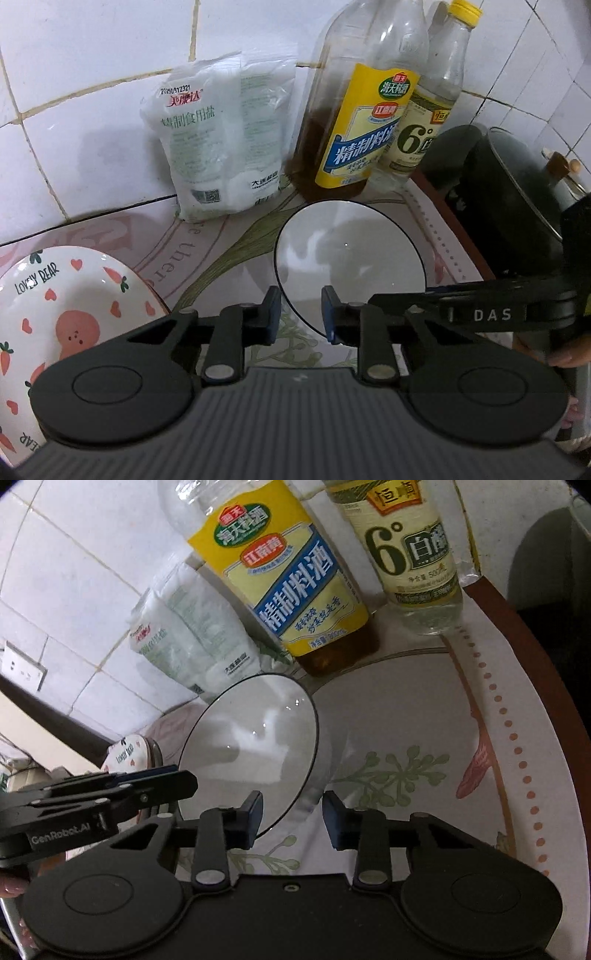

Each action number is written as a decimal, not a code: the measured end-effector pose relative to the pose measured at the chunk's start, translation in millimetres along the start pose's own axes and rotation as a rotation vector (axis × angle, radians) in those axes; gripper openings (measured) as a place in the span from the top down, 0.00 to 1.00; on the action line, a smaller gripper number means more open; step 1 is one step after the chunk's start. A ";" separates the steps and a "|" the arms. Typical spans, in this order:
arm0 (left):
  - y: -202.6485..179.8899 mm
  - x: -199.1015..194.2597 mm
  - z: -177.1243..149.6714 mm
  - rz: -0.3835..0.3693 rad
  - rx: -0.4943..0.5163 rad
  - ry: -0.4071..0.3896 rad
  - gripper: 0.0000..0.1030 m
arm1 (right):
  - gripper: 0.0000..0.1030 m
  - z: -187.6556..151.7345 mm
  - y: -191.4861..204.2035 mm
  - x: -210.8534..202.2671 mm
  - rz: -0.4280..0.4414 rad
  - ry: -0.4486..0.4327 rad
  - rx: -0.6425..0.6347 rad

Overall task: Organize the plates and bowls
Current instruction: 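Lift the white bowl off the cloth with both tools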

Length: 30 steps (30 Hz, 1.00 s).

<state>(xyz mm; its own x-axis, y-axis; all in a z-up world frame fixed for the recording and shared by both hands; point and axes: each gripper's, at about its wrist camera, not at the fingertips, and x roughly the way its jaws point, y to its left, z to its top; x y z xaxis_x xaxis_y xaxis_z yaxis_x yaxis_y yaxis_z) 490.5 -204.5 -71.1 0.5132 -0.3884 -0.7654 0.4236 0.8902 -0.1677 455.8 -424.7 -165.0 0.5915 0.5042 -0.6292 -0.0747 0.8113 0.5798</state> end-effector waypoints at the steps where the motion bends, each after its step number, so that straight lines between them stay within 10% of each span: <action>1: -0.2 0.5 0.2 0.002 0.001 0.001 0.79 | 0.62 0.6 -0.1 0.0 0.000 0.000 0.002; 12: 6.1 0.6 -4.8 -0.081 -0.063 -0.011 0.84 | 0.69 -4.8 1.8 -8.5 -0.055 -0.056 0.017; 30: -30.1 -137.1 -44.3 -0.073 0.014 -0.135 0.84 | 0.69 -45.0 69.4 -116.1 0.060 -0.159 -0.065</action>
<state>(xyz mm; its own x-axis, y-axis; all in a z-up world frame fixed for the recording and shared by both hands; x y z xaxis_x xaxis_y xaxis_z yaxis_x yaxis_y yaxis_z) 374.4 -167.5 11.4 0.5760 -0.4811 -0.6609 0.4730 0.8555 -0.2105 345.8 -413.6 -75.0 0.7035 0.5034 -0.5017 -0.1628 0.8013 0.5757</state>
